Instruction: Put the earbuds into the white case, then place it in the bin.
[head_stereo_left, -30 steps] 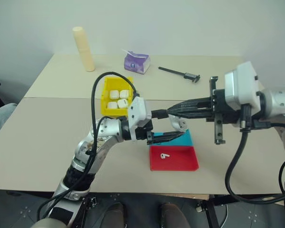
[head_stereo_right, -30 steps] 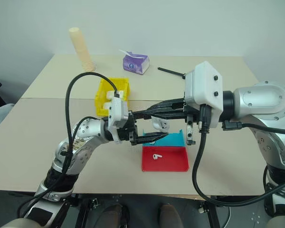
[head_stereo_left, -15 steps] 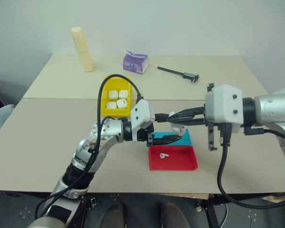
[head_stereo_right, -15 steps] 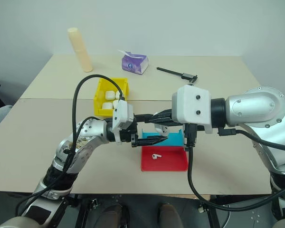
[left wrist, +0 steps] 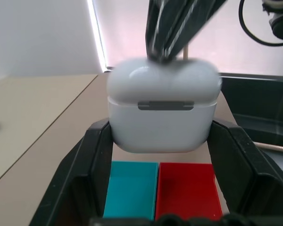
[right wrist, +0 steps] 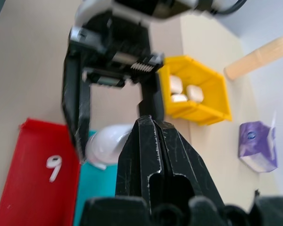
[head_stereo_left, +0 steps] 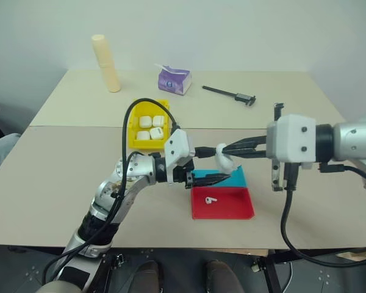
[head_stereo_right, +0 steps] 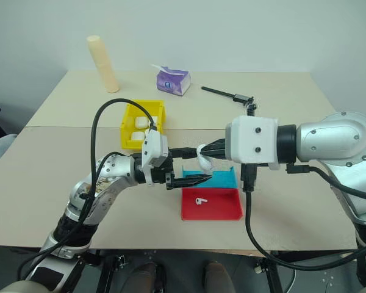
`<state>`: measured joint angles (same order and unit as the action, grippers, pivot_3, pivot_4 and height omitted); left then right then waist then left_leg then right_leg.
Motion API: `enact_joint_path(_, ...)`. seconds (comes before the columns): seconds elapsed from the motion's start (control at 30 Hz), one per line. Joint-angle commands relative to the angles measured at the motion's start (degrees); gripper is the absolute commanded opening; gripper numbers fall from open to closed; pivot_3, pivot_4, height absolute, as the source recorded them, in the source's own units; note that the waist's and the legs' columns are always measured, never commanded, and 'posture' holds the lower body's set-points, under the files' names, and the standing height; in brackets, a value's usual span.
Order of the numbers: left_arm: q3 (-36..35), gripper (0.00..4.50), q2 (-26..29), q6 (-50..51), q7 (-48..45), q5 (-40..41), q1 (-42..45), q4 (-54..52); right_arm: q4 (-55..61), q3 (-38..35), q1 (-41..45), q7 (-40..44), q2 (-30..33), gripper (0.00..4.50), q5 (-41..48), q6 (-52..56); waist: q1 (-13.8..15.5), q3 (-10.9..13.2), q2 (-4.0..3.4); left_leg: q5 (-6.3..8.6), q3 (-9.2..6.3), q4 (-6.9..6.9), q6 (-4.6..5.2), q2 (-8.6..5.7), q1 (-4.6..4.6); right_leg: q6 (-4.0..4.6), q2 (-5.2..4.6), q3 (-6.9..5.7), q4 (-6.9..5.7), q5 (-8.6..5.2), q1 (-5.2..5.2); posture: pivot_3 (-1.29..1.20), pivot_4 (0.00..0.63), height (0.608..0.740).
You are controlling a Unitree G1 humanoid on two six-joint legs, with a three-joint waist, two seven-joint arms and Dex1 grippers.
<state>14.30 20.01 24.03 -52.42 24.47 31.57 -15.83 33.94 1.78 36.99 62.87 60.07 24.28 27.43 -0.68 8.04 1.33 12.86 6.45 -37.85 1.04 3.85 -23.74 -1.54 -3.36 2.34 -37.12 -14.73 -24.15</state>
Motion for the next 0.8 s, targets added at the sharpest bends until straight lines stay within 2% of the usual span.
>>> enact_joint_path(0.03, -2.04, 2.74, -0.44, -1.76, -0.2, 1.66, 1.59, -3.49, -0.27, -0.95, 0.46, 0.38, 0.24, 0.04, 0.33, 0.37, -0.01, 0.0, 0.0, 0.0, -0.01, 0.0, 0.0, 0.01, 0.01, 0.0, 0.02, -0.01, -0.01, 0.0, 0.01, 0.0, 0.15, 0.74)
enact_joint_path(0.2, -2.18, 2.74, -0.36, -1.95, -0.02, 1.52, 1.48, -3.41, -0.65, -1.52, -0.07, 0.09, 0.29, 0.04, -0.67, -0.44, 0.02, 0.0, 0.0, 0.0, -0.01, 0.0, 0.0, 0.0, 0.0, 0.0, 0.01, -0.01, 0.0, 0.0, 0.02, 0.0, 0.15, 0.74)
enact_joint_path(0.37, -3.22, 2.74, -2.02, -6.48, 0.53, 0.82, -0.93, -1.47, -1.87, -7.5, 2.16, -1.11, -2.37, 0.04, 6.56, 1.27, 0.05, 0.0, 0.0, 0.0, -0.02, 0.0, 0.0, 0.0, 0.01, 0.01, 0.01, -0.01, -0.01, 0.0, 0.02, 0.0, 0.15, 0.74)
enact_joint_path(0.47, -6.01, 2.74, -3.79, -10.83, 0.34, 2.62, -3.45, -1.45, -2.66, -11.64, 1.41, -2.17, -4.39, 0.04, 11.16, 1.95, 0.01, 0.0, 0.0, 0.0, -0.02, 0.0, 0.0, 0.0, 0.01, 0.01, 0.0, -0.02, 0.01, 0.0, 0.04, 0.0, 0.15, 0.74)
enact_joint_path(0.63, -12.01, 2.74, -3.53, -10.52, 1.98, 7.59, -6.36, -4.29, -3.9, -15.61, -1.93, -5.28, -6.18, 0.04, 15.13, 4.46, 0.03, 0.0, 0.0, 0.0, -0.03, -0.01, 0.0, 0.03, 0.03, 0.02, 0.0, -0.02, -0.03, 0.02, 0.06, 0.0, 0.15, 0.74)
enact_joint_path(0.8, -13.77, 2.74, 0.06, -8.91, 10.17, -1.54, -1.4, 2.5, -5.77, -14.5, -5.8, -8.35, -7.66, 0.04, 12.76, 4.04, 0.13, -0.01, 0.01, 0.0, -0.04, -0.01, 0.0, -0.01, 0.17, 0.0, -0.01, -0.02, -0.02, 0.02, 0.21, 0.0, 0.15, 0.74)
